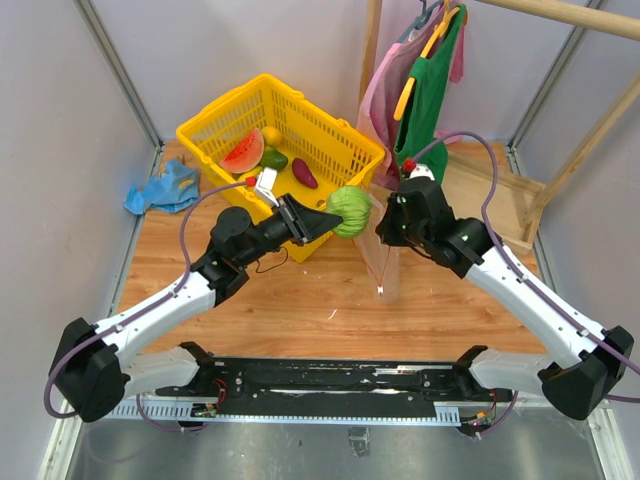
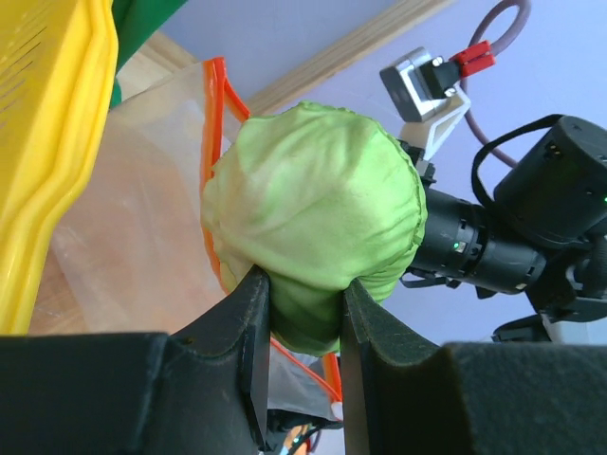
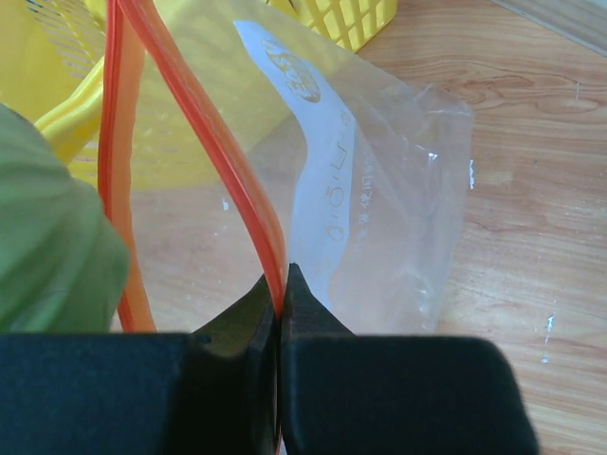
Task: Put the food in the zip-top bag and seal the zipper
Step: Place the fake vegetable in the zipper food storage bag.
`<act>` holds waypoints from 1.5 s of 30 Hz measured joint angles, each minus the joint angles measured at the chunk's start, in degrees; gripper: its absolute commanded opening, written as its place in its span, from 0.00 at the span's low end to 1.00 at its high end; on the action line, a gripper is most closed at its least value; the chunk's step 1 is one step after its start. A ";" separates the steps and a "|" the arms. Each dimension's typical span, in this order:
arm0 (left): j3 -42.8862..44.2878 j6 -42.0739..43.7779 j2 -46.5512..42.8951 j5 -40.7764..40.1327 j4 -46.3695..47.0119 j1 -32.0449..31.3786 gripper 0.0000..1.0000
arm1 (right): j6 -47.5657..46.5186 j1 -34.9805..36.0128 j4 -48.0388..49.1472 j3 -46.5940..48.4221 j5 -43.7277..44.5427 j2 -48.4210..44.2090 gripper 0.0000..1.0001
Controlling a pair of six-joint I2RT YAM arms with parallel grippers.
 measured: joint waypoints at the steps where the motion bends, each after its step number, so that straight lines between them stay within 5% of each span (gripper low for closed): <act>1: -0.70 -0.15 -0.85 -0.61 0.20 -0.02 0.00 | 0.24 0.00 0.13 -0.22 -0.09 -0.17 0.01; 13: -1.92 -2.08 -1.66 -1.51 2.93 -0.09 0.00 | 2.64 -0.02 0.61 -1.03 -2.60 0.09 0.01; 26: -2.62 -6.34 3.61 1.33 18.05 -2.36 0.00 | 2.99 -0.02 1.14 -1.03 -4.72 1.92 0.01; 45: -3.89 2.71 2.56 -5.25 -2.56 -2.67 0.00 | 1.20 -0.68 4.57 -1.03 -5.01 -2.86 0.01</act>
